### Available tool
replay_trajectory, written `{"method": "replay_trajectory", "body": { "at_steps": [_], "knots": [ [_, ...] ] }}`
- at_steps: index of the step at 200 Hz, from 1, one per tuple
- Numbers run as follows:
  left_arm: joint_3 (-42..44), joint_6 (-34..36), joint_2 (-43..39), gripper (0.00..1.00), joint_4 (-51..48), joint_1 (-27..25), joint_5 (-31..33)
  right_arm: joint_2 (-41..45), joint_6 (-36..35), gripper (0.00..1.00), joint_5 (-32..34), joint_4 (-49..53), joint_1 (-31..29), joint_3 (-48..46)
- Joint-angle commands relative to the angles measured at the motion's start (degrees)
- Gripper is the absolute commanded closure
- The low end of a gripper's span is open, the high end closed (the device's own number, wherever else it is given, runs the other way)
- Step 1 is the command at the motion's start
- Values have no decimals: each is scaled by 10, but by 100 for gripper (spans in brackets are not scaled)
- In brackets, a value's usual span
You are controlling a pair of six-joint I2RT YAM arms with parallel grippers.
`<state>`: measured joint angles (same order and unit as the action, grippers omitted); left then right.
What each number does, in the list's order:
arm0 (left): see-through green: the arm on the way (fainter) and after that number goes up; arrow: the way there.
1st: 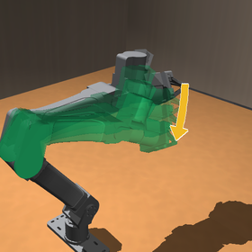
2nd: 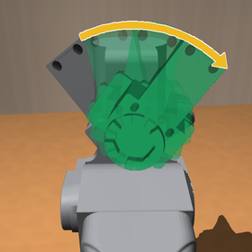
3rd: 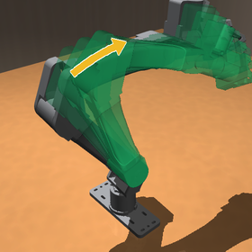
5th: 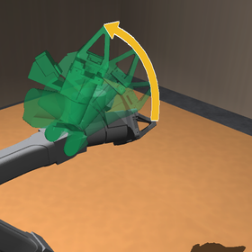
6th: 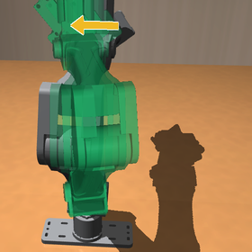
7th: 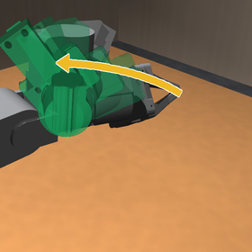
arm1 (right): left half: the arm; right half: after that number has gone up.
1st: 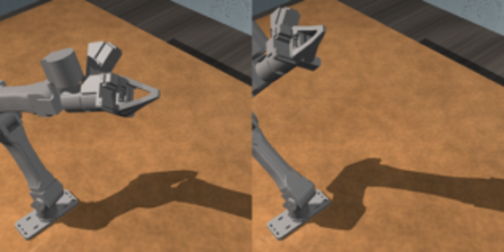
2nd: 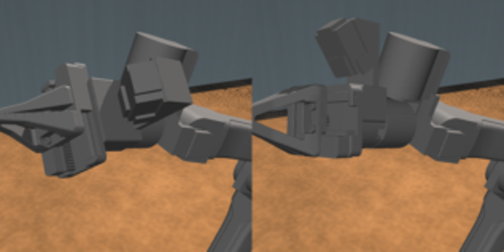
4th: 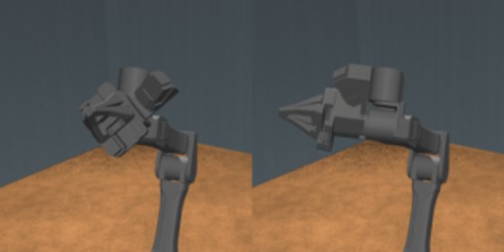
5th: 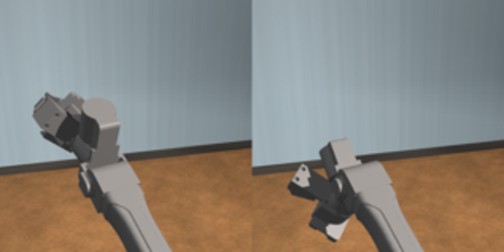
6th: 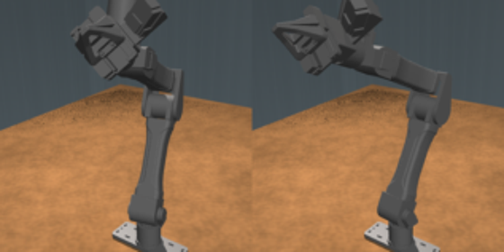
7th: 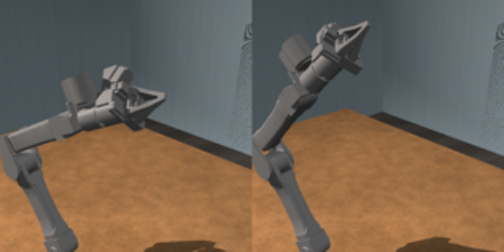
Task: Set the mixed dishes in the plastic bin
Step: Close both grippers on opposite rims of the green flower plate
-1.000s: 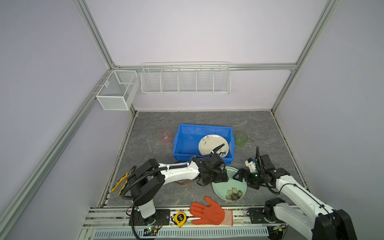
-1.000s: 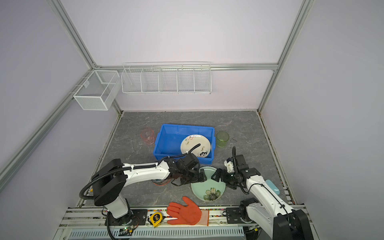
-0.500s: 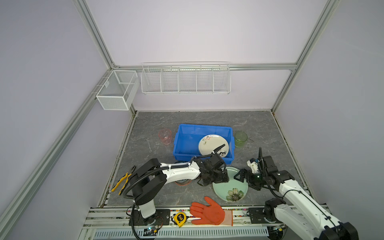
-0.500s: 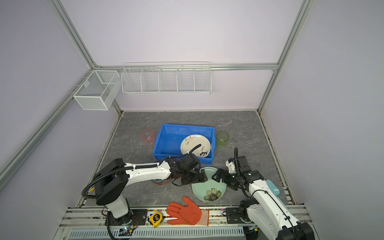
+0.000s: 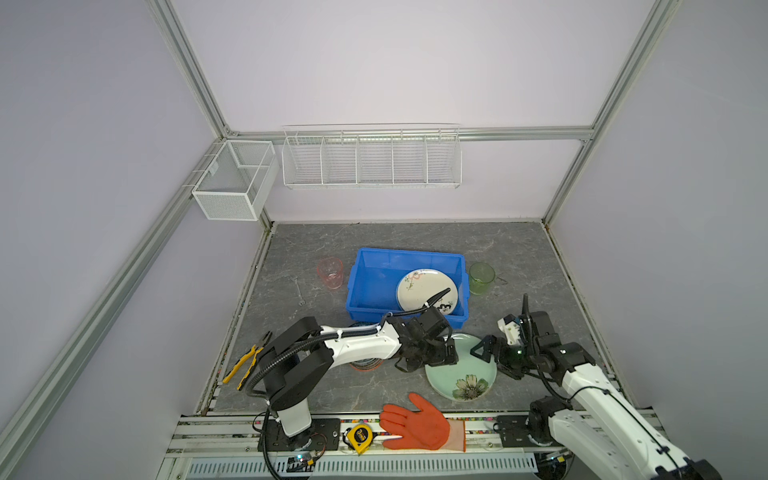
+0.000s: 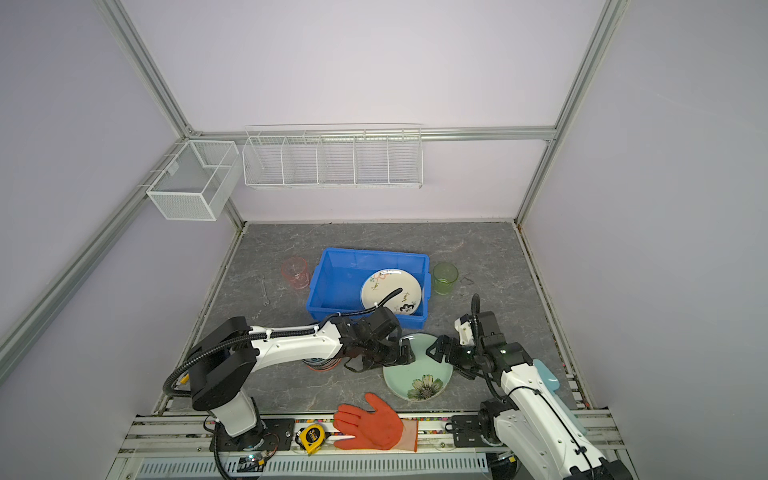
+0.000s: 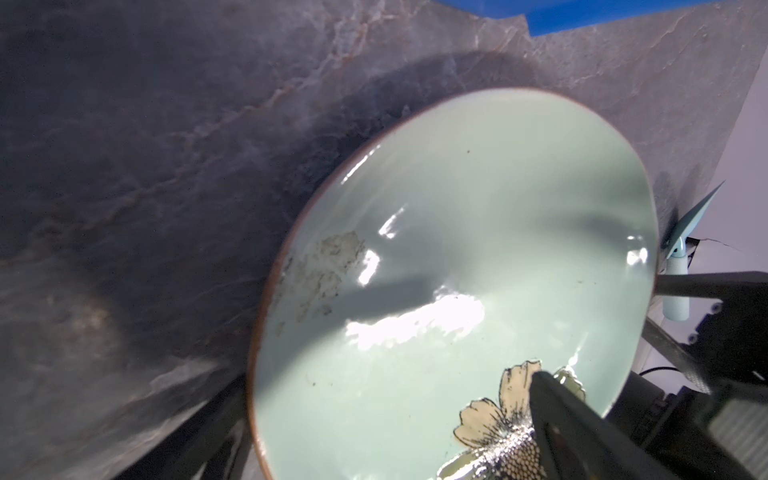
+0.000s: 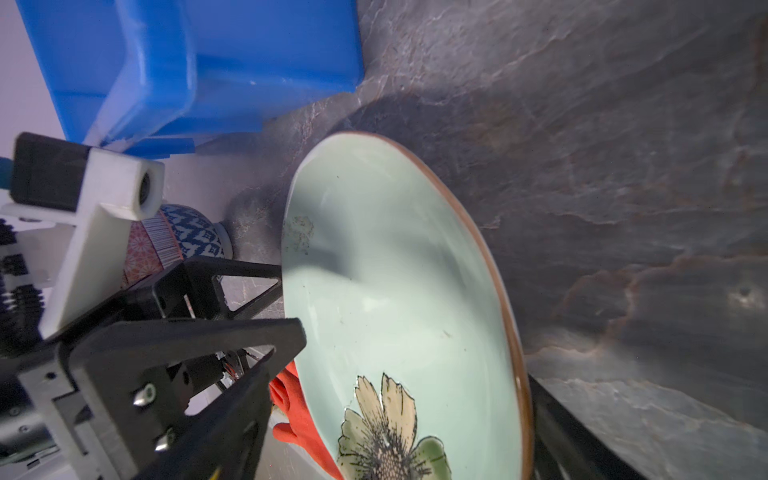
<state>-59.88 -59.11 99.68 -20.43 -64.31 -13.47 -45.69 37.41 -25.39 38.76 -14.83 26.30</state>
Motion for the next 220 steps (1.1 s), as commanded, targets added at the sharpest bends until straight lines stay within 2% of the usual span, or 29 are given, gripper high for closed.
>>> {"method": "replay_trajectory", "body": {
  "at_steps": [1,57,177,205,220],
  "knots": [
    [-8,-2,-5,0,47,-6,-15,12,20,15,-23,-6,-6,17],
    [-8,-2,-5,0,47,-6,-15,20,25,37,-15,-6,-5,5],
    [-8,-2,-4,0,49,-6,-16,24,26,68,-12,1,-5,5],
    [-8,-2,-4,0,49,-7,-15,24,25,82,-9,5,-5,6],
    [-8,-2,-4,0,49,-6,-16,24,24,93,-7,7,-5,7]
  ]
}}
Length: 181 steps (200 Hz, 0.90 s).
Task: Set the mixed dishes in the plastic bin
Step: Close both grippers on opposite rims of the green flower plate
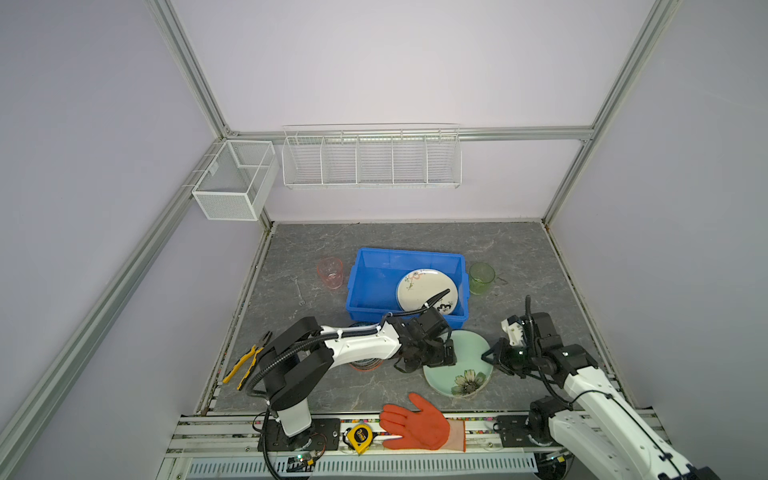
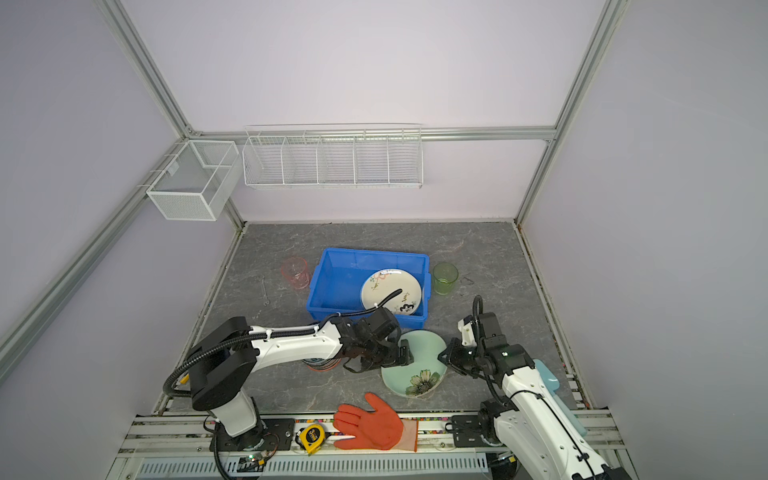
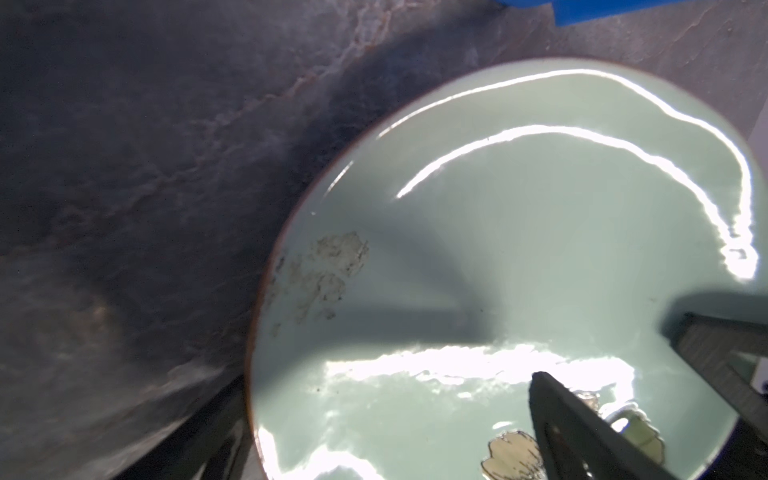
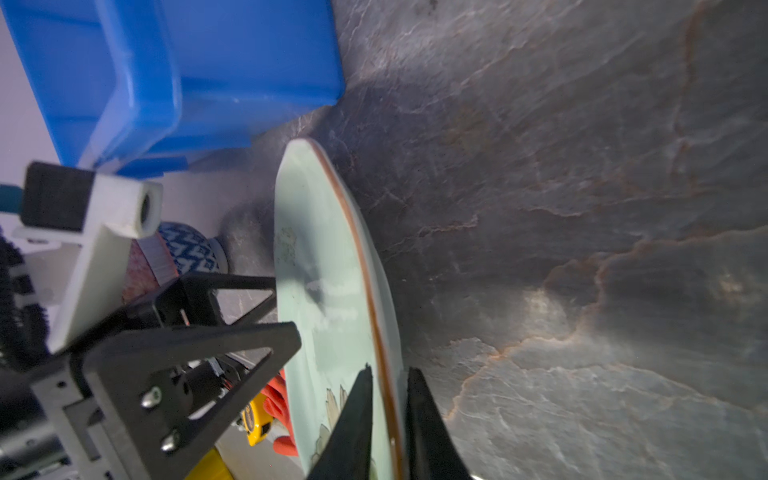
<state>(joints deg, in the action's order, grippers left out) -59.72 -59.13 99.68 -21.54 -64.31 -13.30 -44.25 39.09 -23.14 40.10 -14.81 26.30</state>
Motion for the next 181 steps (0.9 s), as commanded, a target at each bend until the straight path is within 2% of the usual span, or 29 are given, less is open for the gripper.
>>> {"method": "replay_trajectory", "body": {
  "at_steps": [1,92,181],
  "knots": [
    [-9,-2,-4,0,60,-6,-17,9,8,93,-30,-6,-6,7],
    [-1,-1,-40,0,34,-6,-6,19,-12,94,-16,40,-6,32],
    [66,-24,-113,0,47,7,1,27,-31,94,-23,97,-5,88]
  ]
}}
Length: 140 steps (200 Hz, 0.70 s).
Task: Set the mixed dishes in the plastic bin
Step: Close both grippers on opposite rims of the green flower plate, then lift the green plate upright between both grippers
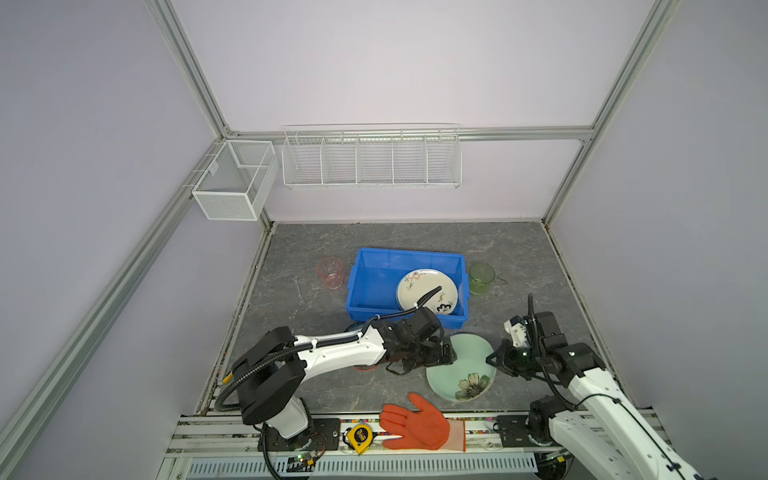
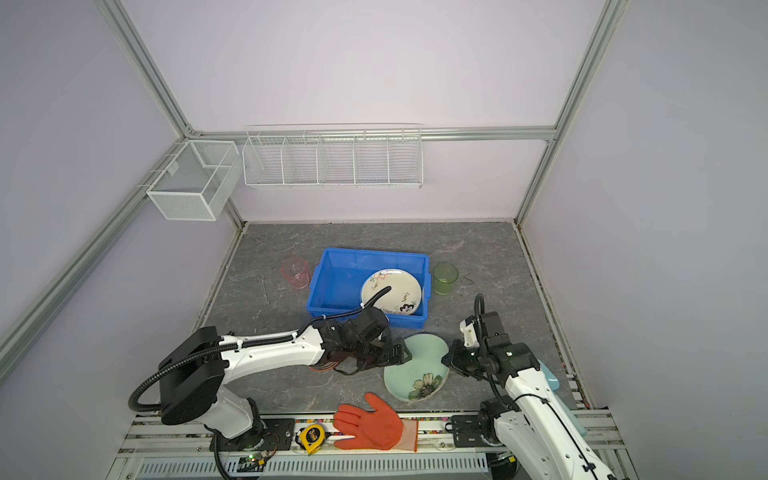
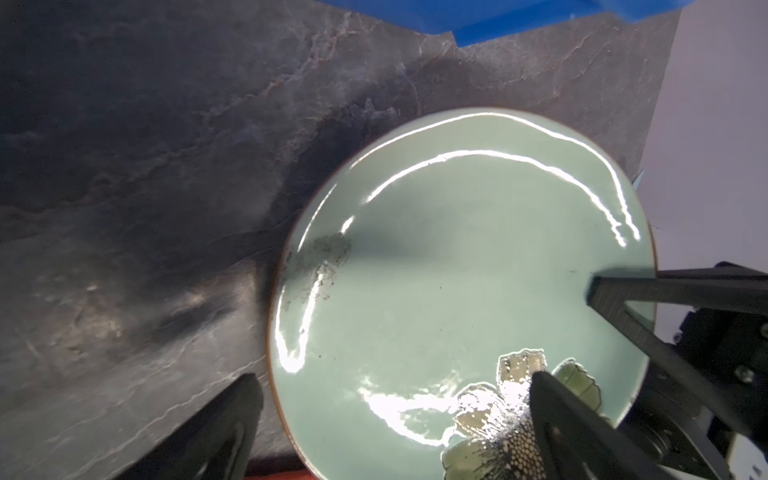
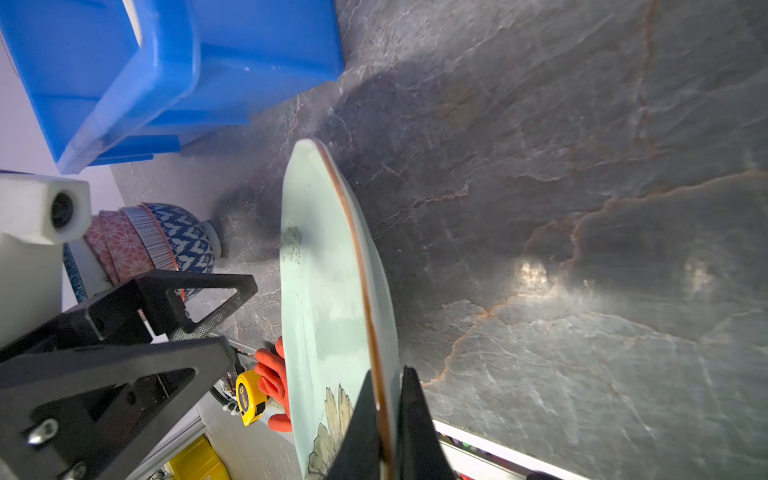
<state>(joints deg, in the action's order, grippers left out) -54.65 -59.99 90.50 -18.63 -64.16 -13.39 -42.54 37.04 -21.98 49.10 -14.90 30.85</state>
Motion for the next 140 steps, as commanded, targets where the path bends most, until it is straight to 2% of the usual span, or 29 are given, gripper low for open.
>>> {"method": "replay_trajectory", "body": {
  "at_steps": [1,47,77,106,140],
  "knots": [
    [16,-15,-22,0,18,5,1,11,-11,94,-35,8,-4,44],
    [38,-16,-87,0,31,28,-17,23,-15,94,-46,45,-3,94],
    [58,-17,-157,0,49,76,-63,21,-17,94,-56,53,-2,123],
    [59,-1,-214,0,23,124,-102,15,-13,94,-66,44,0,143],
    [73,26,-286,0,-18,157,-88,-1,11,94,-90,-10,2,154]
  ]
}}
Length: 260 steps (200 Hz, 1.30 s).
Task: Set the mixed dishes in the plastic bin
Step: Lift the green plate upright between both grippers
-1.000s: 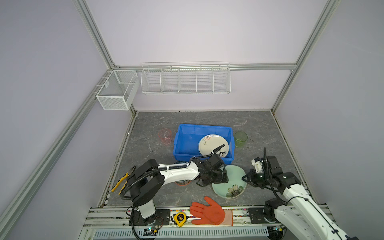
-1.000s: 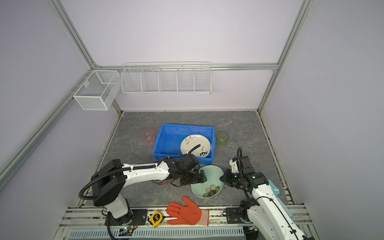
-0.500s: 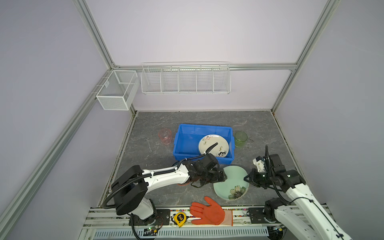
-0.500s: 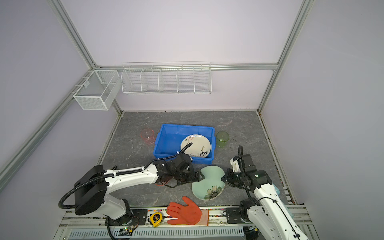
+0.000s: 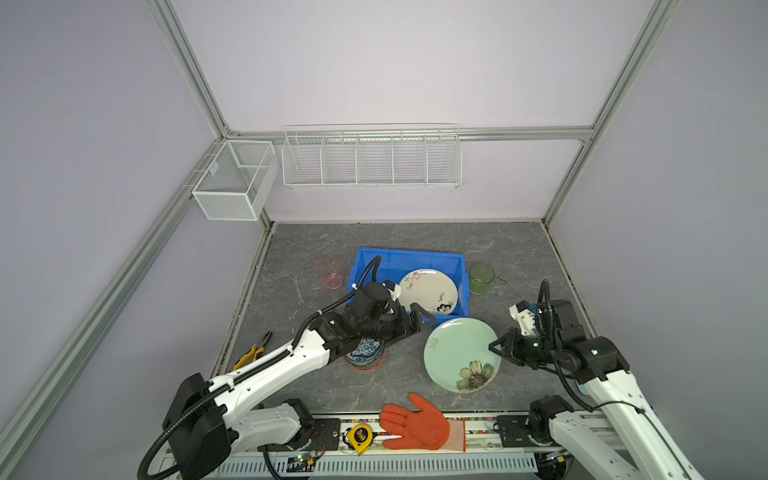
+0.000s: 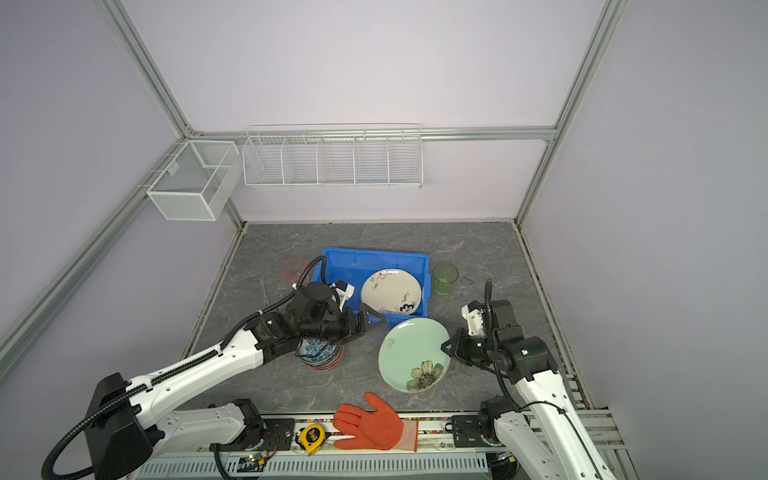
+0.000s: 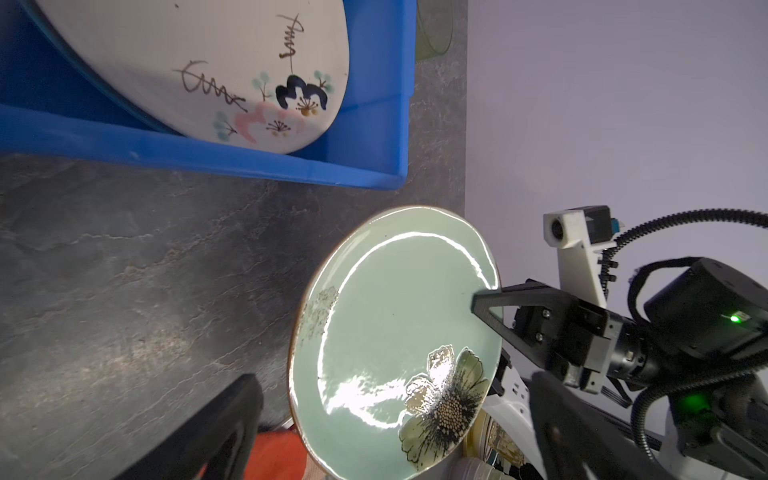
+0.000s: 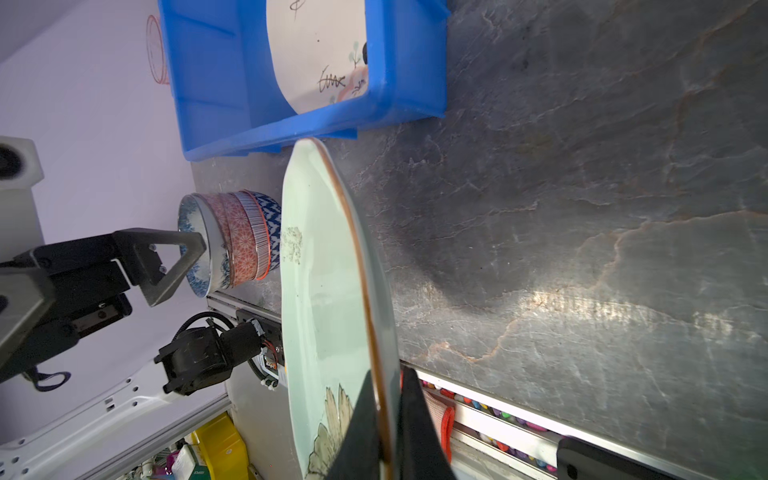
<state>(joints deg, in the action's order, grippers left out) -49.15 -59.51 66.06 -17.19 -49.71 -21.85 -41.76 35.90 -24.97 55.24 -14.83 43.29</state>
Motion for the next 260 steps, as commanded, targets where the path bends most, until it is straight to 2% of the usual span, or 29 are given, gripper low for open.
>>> {"method": "replay_trajectory", "body": {
  "at_steps": [1,49,85,169,190,260],
  "knots": [
    [18,21,-44,0,-32,13,-2,-10,23,94,-61,-73,1,30],
    [53,12,-97,0,3,76,-71,-34,47,94,-84,-124,1,83],
    [54,17,-96,1,33,78,-105,-56,82,94,-118,-193,0,90],
    [65,-56,-48,9,173,78,-142,-117,135,94,-148,-303,-26,108],
    [65,-70,-40,14,187,81,-131,-130,138,94,-147,-316,-35,114],
    [82,-119,-43,51,241,95,-108,-148,144,94,-141,-339,-48,109]
  ]
}}
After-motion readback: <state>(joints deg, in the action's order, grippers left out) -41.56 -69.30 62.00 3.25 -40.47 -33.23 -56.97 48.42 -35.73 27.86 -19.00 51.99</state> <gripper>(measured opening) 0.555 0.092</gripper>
